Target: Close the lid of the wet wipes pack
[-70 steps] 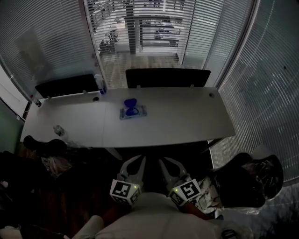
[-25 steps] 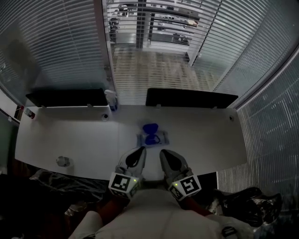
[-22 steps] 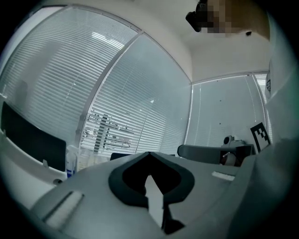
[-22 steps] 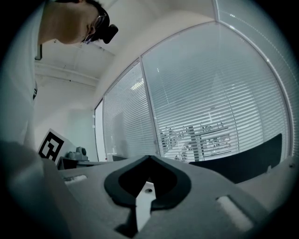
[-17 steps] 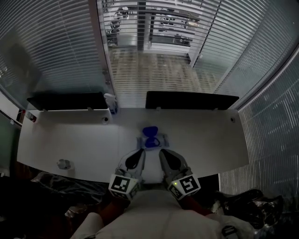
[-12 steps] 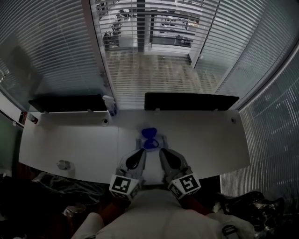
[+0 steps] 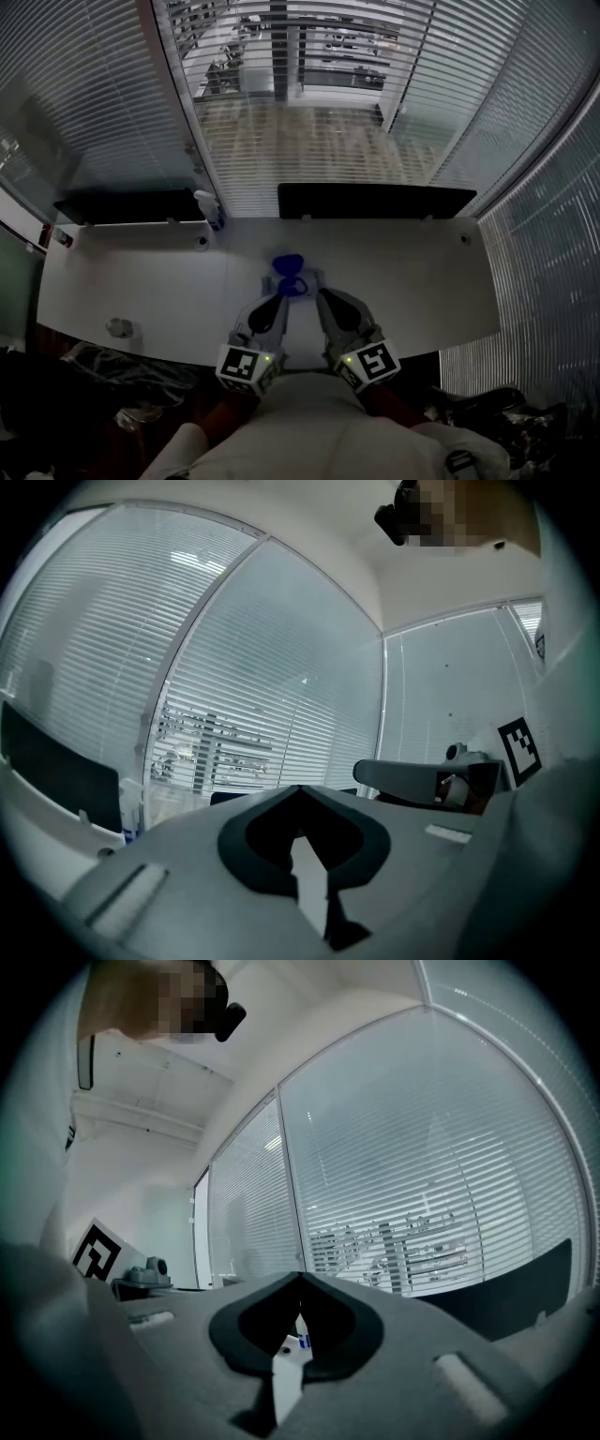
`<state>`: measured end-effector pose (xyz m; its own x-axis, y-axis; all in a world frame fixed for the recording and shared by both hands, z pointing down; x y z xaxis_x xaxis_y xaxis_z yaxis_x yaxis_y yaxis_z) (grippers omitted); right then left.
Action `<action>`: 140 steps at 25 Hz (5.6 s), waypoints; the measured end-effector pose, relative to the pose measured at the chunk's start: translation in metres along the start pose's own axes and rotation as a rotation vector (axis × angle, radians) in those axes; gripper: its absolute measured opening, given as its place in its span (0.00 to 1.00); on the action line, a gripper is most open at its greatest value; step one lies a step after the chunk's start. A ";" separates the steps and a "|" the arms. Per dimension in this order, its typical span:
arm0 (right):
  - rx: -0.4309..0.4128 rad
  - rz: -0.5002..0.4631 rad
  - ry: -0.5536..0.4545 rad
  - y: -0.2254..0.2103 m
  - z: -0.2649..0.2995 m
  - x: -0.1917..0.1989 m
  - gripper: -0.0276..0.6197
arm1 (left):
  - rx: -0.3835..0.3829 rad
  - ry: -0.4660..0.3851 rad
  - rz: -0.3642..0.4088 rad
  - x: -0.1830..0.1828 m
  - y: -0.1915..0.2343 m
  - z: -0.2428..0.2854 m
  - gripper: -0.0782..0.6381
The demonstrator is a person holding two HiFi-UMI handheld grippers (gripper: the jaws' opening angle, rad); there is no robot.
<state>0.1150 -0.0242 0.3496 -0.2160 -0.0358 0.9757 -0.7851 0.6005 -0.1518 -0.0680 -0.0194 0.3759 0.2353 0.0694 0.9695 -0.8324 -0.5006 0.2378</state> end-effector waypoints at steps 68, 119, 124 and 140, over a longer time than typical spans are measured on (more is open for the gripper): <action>-0.159 0.086 0.762 -0.164 0.143 0.336 0.20 | -0.175 0.661 -0.149 0.314 0.158 0.045 0.11; -0.555 -0.176 1.121 -0.072 0.091 0.349 0.05 | -0.095 0.742 -0.158 0.313 0.162 0.057 0.11; -0.554 -0.187 1.118 -0.072 0.092 0.351 0.05 | -0.094 0.759 -0.158 0.314 0.163 0.058 0.11; -0.380 -0.130 0.884 -0.073 0.098 0.286 0.05 | -0.072 0.653 -0.133 0.244 0.143 0.067 0.11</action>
<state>0.0540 -0.1564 0.6245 0.4955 0.4001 0.7710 -0.4985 0.8578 -0.1248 -0.0958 -0.1318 0.6428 0.0050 0.6454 0.7638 -0.8541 -0.3945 0.3389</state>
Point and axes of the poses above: the fingertips, and each gripper's own axes: z forward along the fingers, y to its left, x out of its underside, the point moved 10 cm from there along -z, backward along the fingers, and after that the axes turned 9 degrees about -y, right-handed, at the moved point
